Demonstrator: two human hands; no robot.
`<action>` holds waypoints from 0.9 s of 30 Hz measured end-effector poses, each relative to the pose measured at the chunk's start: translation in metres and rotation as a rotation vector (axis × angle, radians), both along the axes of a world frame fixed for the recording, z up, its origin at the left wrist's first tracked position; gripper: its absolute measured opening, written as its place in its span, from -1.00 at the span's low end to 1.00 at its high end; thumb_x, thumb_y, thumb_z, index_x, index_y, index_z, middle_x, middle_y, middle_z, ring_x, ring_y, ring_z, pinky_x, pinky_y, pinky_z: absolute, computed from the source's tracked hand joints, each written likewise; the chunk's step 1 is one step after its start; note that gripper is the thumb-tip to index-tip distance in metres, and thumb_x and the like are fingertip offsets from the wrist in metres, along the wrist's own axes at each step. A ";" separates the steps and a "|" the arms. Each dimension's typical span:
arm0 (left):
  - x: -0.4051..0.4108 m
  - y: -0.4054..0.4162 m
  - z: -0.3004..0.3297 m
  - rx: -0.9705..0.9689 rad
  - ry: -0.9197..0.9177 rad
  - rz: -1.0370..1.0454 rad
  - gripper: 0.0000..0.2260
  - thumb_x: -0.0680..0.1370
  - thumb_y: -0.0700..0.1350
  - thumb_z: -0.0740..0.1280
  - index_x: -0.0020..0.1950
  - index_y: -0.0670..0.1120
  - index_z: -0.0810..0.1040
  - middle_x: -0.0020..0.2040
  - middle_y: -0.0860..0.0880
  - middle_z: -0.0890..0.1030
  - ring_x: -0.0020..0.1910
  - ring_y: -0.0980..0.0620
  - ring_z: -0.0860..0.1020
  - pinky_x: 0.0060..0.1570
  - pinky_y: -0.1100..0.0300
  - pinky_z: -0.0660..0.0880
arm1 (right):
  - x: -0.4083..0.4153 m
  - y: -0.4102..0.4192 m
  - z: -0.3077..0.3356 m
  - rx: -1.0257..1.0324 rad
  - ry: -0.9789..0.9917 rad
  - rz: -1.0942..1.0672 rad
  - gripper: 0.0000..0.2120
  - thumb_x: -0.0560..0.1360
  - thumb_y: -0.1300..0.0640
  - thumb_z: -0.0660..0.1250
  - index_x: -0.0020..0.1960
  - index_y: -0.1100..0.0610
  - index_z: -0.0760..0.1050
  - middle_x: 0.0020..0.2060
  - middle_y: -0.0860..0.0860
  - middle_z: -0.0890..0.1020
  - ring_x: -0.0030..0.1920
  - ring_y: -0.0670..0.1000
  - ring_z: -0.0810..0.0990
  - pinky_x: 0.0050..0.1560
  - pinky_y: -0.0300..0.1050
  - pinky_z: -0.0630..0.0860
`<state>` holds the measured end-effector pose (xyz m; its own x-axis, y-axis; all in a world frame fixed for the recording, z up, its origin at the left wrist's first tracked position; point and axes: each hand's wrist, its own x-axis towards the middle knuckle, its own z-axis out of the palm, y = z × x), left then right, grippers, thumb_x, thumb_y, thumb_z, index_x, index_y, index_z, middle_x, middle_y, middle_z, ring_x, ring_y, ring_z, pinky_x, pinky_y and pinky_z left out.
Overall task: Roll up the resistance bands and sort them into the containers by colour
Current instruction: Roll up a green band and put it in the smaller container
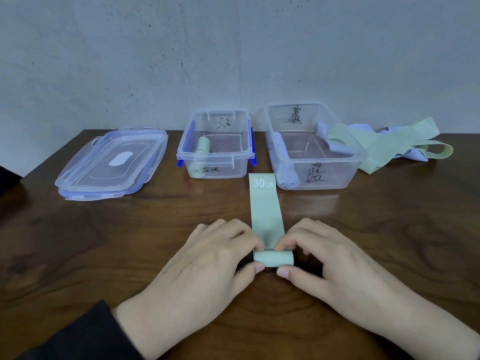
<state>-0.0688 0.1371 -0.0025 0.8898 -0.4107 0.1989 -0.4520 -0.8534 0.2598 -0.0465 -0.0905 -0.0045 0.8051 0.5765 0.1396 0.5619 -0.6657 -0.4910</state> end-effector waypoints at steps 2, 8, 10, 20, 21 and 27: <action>0.000 0.000 -0.001 -0.004 -0.002 0.004 -0.78 0.57 0.19 0.10 0.09 0.22 0.47 0.09 0.27 0.46 0.00 0.19 0.43 0.01 0.20 0.40 | 0.001 0.001 -0.001 -0.006 0.003 0.004 -0.83 0.47 -0.21 0.34 0.04 -0.26 0.47 0.02 -0.31 0.45 0.13 -0.17 0.42 0.07 -0.28 0.33; 0.000 0.000 -0.001 0.015 -0.009 0.017 -0.68 0.51 0.27 0.11 0.14 0.19 0.47 0.13 0.25 0.47 0.06 0.18 0.43 0.08 0.20 0.39 | 0.003 0.004 -0.003 0.008 -0.032 -0.006 -0.87 0.52 -0.16 0.28 0.06 -0.22 0.51 0.00 -0.29 0.47 0.09 -0.16 0.45 0.10 -0.23 0.37; -0.001 0.000 0.000 0.009 -0.006 0.016 -0.72 0.51 0.26 0.16 0.14 0.19 0.45 0.12 0.25 0.48 0.08 0.19 0.42 0.09 0.19 0.38 | 0.003 0.005 -0.002 0.002 -0.030 0.007 -0.82 0.54 -0.19 0.23 0.08 -0.21 0.52 0.01 -0.29 0.46 0.11 -0.13 0.46 0.14 -0.21 0.39; 0.000 0.000 0.002 -0.010 -0.011 0.029 -0.75 0.55 0.21 0.11 0.10 0.20 0.49 0.10 0.25 0.49 0.08 0.21 0.42 0.10 0.20 0.37 | 0.004 0.009 0.002 0.049 0.052 -0.036 -0.83 0.45 -0.12 0.43 0.00 -0.20 0.48 -0.02 -0.27 0.47 0.09 -0.16 0.43 0.05 -0.36 0.30; 0.001 0.000 0.002 -0.017 -0.005 0.032 -0.74 0.55 0.21 0.12 0.12 0.19 0.50 0.11 0.25 0.49 0.08 0.21 0.42 0.10 0.19 0.39 | 0.006 0.011 0.002 0.065 0.063 -0.043 -0.84 0.45 -0.09 0.45 -0.03 -0.19 0.49 -0.02 -0.25 0.48 0.07 -0.14 0.44 0.03 -0.36 0.32; 0.003 0.000 0.001 0.004 0.000 0.048 -0.63 0.49 0.29 0.13 0.22 0.19 0.45 0.17 0.25 0.47 0.14 0.22 0.41 0.15 0.22 0.38 | 0.015 0.013 0.003 0.097 0.114 -0.065 -0.93 0.50 -0.12 0.38 -0.03 -0.18 0.56 0.01 -0.22 0.50 0.07 -0.14 0.47 0.07 -0.26 0.43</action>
<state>-0.0661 0.1373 -0.0016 0.9086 -0.3679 0.1976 -0.4101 -0.8752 0.2565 -0.0319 -0.0777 -0.0014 0.8542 0.5108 0.0976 0.4559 -0.6451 -0.6132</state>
